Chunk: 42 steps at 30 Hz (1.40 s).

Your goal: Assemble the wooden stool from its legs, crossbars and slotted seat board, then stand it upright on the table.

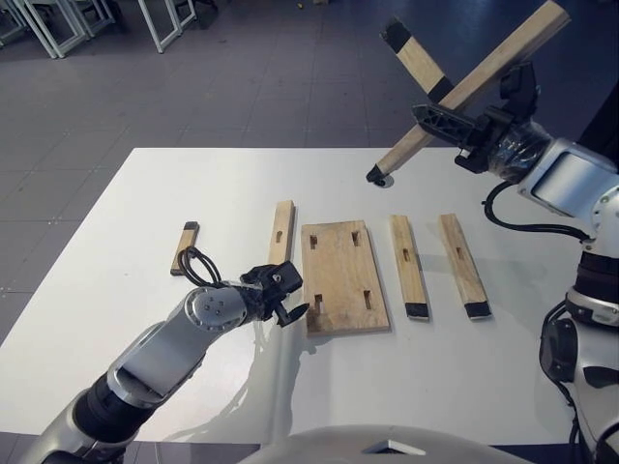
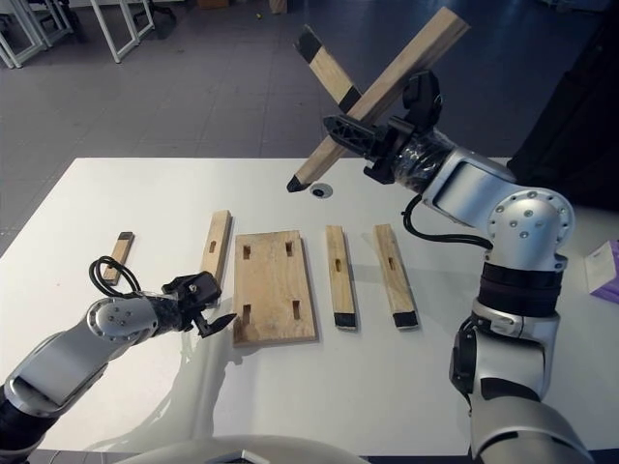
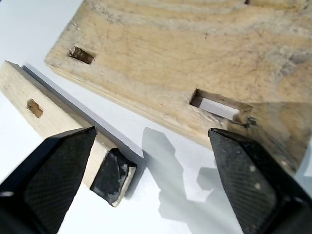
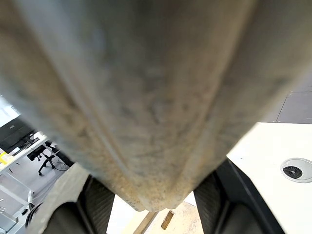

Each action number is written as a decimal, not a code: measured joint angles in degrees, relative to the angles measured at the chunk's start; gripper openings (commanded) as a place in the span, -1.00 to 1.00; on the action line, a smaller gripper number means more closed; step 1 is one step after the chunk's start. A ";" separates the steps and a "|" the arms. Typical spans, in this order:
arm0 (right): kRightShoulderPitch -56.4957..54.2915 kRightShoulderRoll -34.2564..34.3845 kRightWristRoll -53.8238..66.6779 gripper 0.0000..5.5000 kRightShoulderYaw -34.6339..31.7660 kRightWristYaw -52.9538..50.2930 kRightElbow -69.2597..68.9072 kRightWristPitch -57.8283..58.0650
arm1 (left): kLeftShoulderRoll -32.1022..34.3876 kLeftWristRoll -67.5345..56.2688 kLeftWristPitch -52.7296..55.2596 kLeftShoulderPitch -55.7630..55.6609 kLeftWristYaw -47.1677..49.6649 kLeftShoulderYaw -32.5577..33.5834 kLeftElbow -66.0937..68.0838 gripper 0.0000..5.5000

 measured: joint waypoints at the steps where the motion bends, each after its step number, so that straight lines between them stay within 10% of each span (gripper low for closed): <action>1: 0.00 0.01 -0.13 -0.27 -0.14 0.01 0.00 0.08 | -0.29 -0.04 0.14 0.06 -0.09 -0.01 0.00 0.53; 22: 0.18 0.87 -4.64 -0.27 -0.54 2.64 -0.23 1.40 | -0.45 3.58 -4.93 5.13 -2.52 -1.83 -0.43 0.53; 28: 11.84 -4.35 -9.49 -0.27 5.11 20.84 -2.59 1.64 | 10.06 -2.38 -11.08 10.08 -15.00 6.14 2.01 0.53; 42: 20.10 -2.48 -24.08 -0.27 17.56 36.47 -3.28 -5.46 | 9.60 -0.05 -13.75 6.30 -16.69 5.82 9.44 0.53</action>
